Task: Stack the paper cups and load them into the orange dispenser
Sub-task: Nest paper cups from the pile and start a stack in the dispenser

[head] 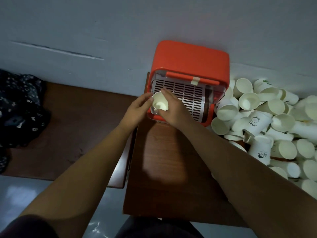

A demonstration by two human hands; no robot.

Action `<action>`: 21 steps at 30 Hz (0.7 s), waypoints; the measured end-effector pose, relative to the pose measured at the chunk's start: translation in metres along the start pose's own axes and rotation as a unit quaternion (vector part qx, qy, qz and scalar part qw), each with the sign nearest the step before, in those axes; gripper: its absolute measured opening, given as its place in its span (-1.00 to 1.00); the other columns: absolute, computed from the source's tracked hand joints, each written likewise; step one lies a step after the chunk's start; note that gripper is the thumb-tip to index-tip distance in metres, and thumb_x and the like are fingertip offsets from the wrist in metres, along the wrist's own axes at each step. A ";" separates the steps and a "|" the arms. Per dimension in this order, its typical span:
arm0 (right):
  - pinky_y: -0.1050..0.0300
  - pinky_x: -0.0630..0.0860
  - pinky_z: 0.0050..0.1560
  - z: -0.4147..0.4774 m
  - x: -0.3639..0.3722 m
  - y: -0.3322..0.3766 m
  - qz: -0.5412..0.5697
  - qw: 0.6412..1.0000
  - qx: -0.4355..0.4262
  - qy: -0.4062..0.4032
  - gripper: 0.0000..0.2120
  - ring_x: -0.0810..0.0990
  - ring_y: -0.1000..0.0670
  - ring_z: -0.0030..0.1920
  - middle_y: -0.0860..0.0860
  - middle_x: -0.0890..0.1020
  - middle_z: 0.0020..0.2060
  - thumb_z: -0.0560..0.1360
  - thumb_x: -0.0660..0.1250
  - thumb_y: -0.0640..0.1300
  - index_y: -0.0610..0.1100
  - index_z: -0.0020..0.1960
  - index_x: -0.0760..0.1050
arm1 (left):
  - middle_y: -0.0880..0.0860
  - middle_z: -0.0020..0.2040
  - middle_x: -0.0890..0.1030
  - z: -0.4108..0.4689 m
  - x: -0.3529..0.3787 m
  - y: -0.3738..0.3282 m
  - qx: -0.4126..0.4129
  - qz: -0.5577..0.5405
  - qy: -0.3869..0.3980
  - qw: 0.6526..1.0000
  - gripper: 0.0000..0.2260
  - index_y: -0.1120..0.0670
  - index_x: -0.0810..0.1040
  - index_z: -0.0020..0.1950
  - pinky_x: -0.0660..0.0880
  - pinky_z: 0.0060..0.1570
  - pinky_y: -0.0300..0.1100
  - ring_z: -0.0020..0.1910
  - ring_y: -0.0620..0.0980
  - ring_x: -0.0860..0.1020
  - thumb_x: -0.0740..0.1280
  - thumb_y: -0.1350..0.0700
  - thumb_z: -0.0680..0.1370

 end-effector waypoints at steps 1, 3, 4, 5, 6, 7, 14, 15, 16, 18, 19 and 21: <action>0.21 0.20 0.41 0.001 -0.001 -0.004 0.007 1.000 0.020 -0.003 -0.23 0.32 -0.09 0.46 -0.14 0.36 0.46 0.40 0.52 -0.13 -0.22 0.51 0.25 | -0.05 0.26 0.61 0.001 0.001 -0.001 0.013 0.012 0.007 1.000 -0.65 -0.06 0.52 0.38 0.53 0.24 -0.09 0.24 -0.07 0.58 0.34 -0.05 0.60; 0.05 0.35 0.36 0.004 0.000 -0.010 0.007 0.998 0.056 -0.015 -0.18 0.41 -0.11 0.37 -0.12 0.44 0.40 0.37 0.55 -0.04 -0.17 0.51 0.25 | -0.04 0.30 0.59 0.004 0.002 0.000 0.023 0.040 0.021 0.999 -0.58 -0.07 0.48 0.43 0.54 0.24 -0.09 0.26 -0.04 0.56 0.37 -0.07 0.57; -0.02 0.41 0.32 0.004 0.000 -0.011 0.007 0.998 0.066 -0.022 -0.18 0.44 -0.12 0.33 -0.12 0.47 0.37 0.35 0.56 0.00 -0.16 0.50 0.27 | -0.04 0.31 0.58 0.005 0.002 0.000 0.024 0.052 0.025 0.998 -0.57 -0.07 0.46 0.44 0.54 0.24 -0.10 0.27 -0.04 0.56 0.37 -0.06 0.58; -0.05 0.43 0.30 0.003 0.001 -0.011 0.008 0.997 0.071 -0.028 -0.17 0.46 -0.12 0.32 -0.11 0.48 0.36 0.35 0.56 0.02 -0.16 0.49 0.27 | -0.05 0.32 0.57 0.006 0.001 0.000 0.027 0.063 0.025 0.997 -0.58 -0.07 0.45 0.46 0.54 0.24 -0.11 0.27 -0.05 0.55 0.36 -0.04 0.60; -0.05 0.43 0.30 0.002 0.001 -0.012 0.008 0.997 0.077 -0.029 -0.17 0.45 -0.12 0.32 -0.11 0.47 0.36 0.35 0.56 0.03 -0.16 0.49 0.27 | -0.05 0.33 0.56 0.007 0.001 0.000 0.032 0.072 0.026 0.997 -0.58 -0.06 0.44 0.46 0.54 0.24 -0.12 0.27 -0.05 0.55 0.35 -0.03 0.61; -0.04 0.42 0.31 -0.001 0.001 -0.012 0.008 0.996 0.079 -0.027 -0.16 0.44 -0.12 0.34 -0.11 0.45 0.38 0.35 0.56 0.03 -0.17 0.50 0.26 | -0.05 0.32 0.57 0.007 0.000 -0.002 0.038 0.080 0.027 0.996 -0.59 -0.06 0.44 0.46 0.54 0.22 -0.14 0.26 -0.06 0.56 0.34 -0.03 0.61; 0.30 0.30 0.14 -0.060 -0.040 -0.020 0.020 0.993 0.110 -0.046 -0.41 0.44 0.04 0.27 -0.02 0.48 0.31 0.48 0.43 0.07 -0.13 0.41 0.36 | -0.11 0.01 0.58 -0.029 -0.018 -0.002 -0.012 0.049 -0.104 0.993 -0.84 0.05 0.50 0.19 0.43 -0.15 -0.49 -0.13 -0.40 0.54 0.32 0.11 0.61; 0.34 0.29 0.12 -0.078 -0.049 -0.028 0.019 0.992 0.119 -0.043 -0.45 0.43 0.11 0.24 0.04 0.48 0.28 0.50 0.40 0.07 -0.10 0.41 0.36 | -0.11 -0.02 0.58 -0.038 -0.016 0.008 -0.032 0.048 -0.106 0.993 -0.84 0.07 0.51 0.17 0.46 -0.13 -0.45 -0.13 -0.36 0.56 0.32 0.09 0.61; 0.37 0.30 0.12 -0.097 -0.057 -0.038 0.015 0.991 0.126 -0.042 -0.48 0.41 0.16 0.21 0.07 0.48 0.26 0.52 0.38 0.06 -0.07 0.41 0.36 | -0.08 -0.03 0.60 -0.048 -0.011 0.015 -0.058 0.047 -0.097 0.993 -0.83 0.08 0.53 0.16 0.51 -0.08 -0.35 -0.09 -0.25 0.58 0.33 0.07 0.60; 0.26 0.36 0.18 -0.135 -0.075 -0.060 -0.003 0.988 0.143 -0.056 -0.51 0.41 0.15 0.22 0.03 0.49 0.27 0.52 0.38 0.05 -0.06 0.38 0.37 | -0.03 -0.03 0.63 -0.066 0.010 0.026 -0.100 0.055 -0.059 0.992 -0.83 0.08 0.56 0.15 0.52 0.01 -0.15 -0.04 -0.08 0.60 0.32 0.05 0.60; 0.18 0.38 0.22 -0.154 -0.084 -0.073 -0.010 0.986 0.155 -0.066 -0.51 0.44 0.09 0.25 -0.01 0.49 0.28 0.51 0.39 0.04 -0.07 0.38 0.38 | -0.02 -0.02 0.64 -0.073 0.025 0.028 -0.104 0.074 -0.028 0.991 -0.84 0.09 0.58 0.13 0.50 0.02 -0.15 -0.02 -0.04 0.60 0.30 0.06 0.61; 0.12 0.36 0.26 -0.190 -0.100 -0.101 -0.019 0.979 0.186 -0.084 -0.51 0.45 0.00 0.28 -0.05 0.49 0.27 0.50 0.41 0.00 -0.12 0.37 0.39 | 0.01 -0.06 0.65 -0.086 0.062 0.022 -0.089 0.098 0.028 0.991 -0.86 0.14 0.61 0.05 0.47 -0.05 -0.29 -0.05 -0.08 0.63 0.29 0.11 0.62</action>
Point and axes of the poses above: each hand's wrist, its own z-axis towards the middle knuckle, its own x-axis out of the palm, y = z × x, the point moved 9 cm from there along z, towards the middle knuckle
